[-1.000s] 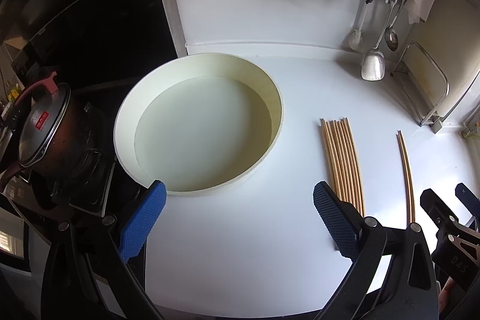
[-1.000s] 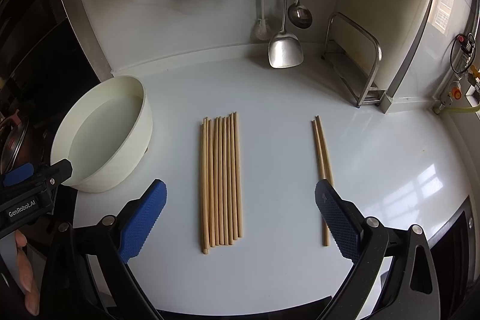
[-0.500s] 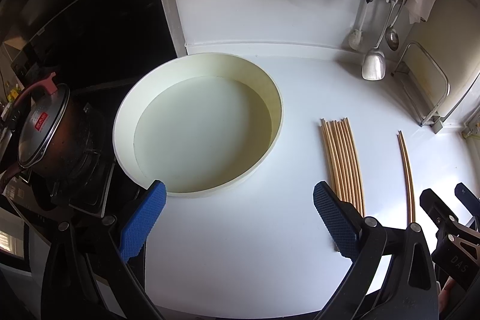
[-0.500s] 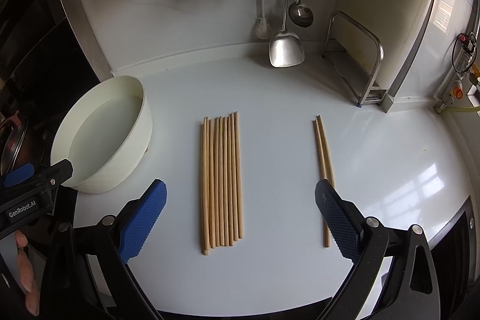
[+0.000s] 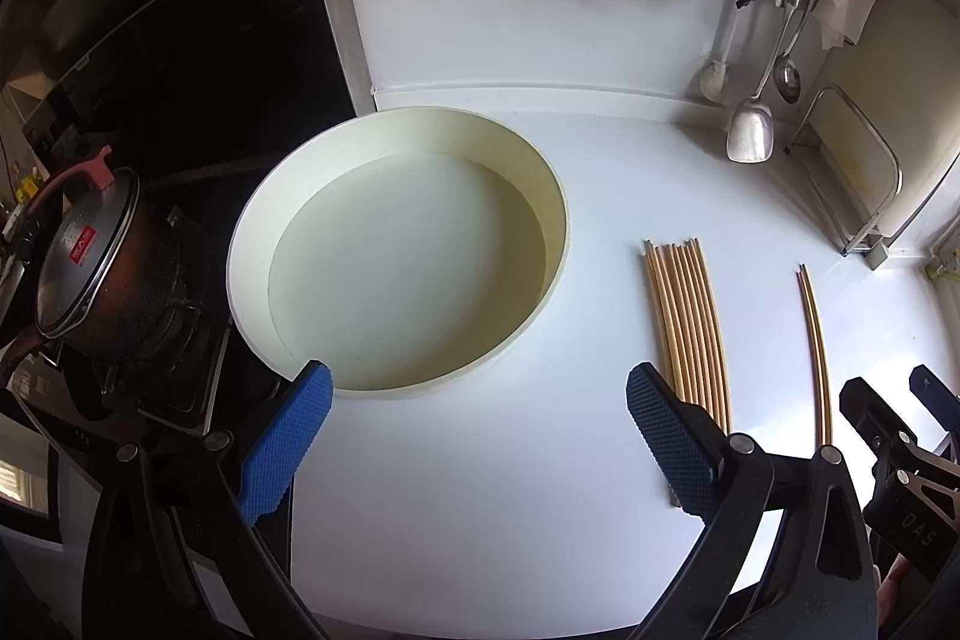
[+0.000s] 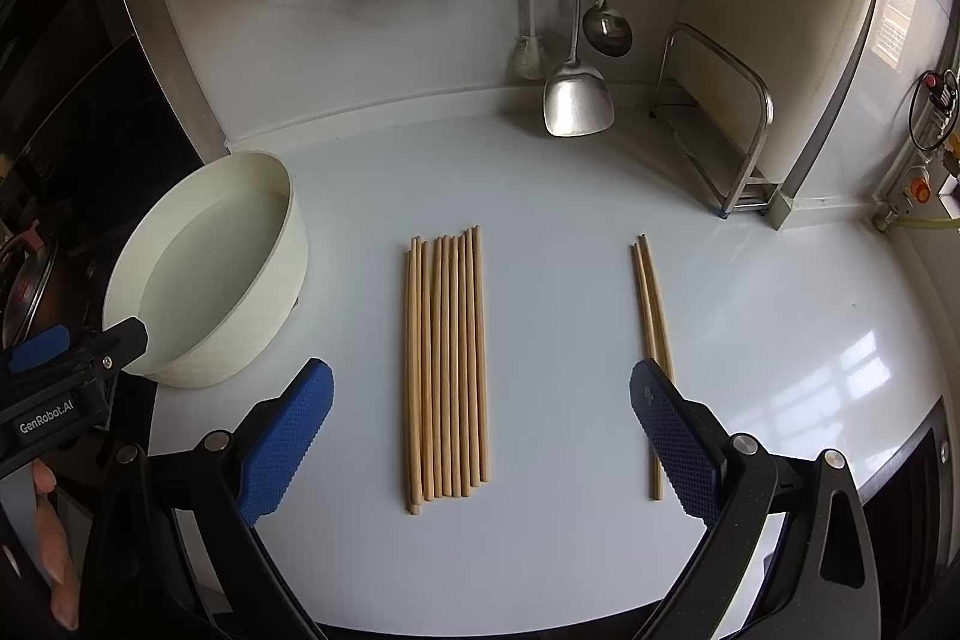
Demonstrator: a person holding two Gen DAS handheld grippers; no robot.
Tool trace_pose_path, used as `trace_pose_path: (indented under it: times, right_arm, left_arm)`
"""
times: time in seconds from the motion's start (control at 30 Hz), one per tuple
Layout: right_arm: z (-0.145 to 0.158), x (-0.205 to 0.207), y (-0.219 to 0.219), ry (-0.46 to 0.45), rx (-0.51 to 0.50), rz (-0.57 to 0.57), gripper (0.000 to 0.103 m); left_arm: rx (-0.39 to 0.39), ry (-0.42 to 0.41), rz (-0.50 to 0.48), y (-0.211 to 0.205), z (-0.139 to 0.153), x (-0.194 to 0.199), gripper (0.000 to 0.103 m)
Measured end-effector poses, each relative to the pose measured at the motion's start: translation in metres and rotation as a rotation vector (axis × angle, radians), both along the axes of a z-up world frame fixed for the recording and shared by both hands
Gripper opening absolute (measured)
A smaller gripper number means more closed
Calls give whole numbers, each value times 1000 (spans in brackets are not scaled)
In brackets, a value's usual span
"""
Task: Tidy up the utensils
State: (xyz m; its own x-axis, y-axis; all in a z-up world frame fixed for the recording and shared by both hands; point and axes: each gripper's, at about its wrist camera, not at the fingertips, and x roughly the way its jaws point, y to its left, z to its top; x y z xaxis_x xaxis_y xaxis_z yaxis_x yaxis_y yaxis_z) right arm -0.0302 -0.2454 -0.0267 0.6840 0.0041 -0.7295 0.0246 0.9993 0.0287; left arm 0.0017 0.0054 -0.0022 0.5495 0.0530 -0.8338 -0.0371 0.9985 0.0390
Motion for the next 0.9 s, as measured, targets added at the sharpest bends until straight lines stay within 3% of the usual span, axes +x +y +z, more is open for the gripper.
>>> trace_pose_path:
  times: [0.9]
  right_arm:
    - [0,-2,4,1,-2,2,95]
  left_arm:
    - [-2,1,-2,0,0,-3,97]
